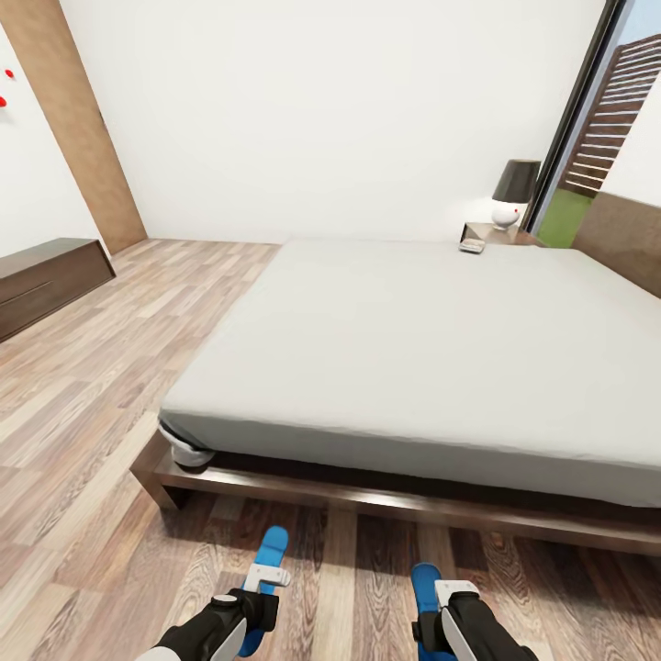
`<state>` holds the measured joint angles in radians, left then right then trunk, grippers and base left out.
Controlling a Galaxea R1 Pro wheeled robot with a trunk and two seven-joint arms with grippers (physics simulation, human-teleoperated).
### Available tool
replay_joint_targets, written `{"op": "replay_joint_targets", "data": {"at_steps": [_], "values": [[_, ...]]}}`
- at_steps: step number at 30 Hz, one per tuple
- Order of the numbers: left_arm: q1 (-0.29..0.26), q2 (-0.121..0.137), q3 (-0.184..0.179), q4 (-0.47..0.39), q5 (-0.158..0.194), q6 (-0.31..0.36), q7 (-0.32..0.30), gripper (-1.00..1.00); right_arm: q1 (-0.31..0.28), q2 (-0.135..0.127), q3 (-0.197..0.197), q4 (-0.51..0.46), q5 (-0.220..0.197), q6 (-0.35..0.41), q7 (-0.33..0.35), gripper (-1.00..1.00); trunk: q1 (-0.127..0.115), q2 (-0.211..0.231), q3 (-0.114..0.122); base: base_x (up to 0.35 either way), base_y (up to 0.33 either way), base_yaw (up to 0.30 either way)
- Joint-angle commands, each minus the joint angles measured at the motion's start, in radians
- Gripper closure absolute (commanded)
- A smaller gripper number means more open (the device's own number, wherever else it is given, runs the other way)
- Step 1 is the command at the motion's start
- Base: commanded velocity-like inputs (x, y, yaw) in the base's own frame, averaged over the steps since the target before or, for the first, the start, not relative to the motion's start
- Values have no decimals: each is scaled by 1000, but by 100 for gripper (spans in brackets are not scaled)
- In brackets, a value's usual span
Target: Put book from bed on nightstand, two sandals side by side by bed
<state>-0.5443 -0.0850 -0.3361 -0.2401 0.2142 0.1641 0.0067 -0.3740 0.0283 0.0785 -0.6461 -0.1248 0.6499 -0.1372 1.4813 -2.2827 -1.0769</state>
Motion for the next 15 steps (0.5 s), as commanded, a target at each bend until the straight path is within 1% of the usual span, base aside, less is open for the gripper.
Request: {"op": "replay_joint_targets", "data": {"at_steps": [1,15], "values": [[0,1,-6,-1,8,5,0,100,0,-1,4,-1,-12,4,-10,100,4,-7,-4,0,0,0],[-2,1,-6,-3,9,5,1,100,0,1,4,-1,-11,4,-11,100,57,-105,-48,0,0,0]]}}
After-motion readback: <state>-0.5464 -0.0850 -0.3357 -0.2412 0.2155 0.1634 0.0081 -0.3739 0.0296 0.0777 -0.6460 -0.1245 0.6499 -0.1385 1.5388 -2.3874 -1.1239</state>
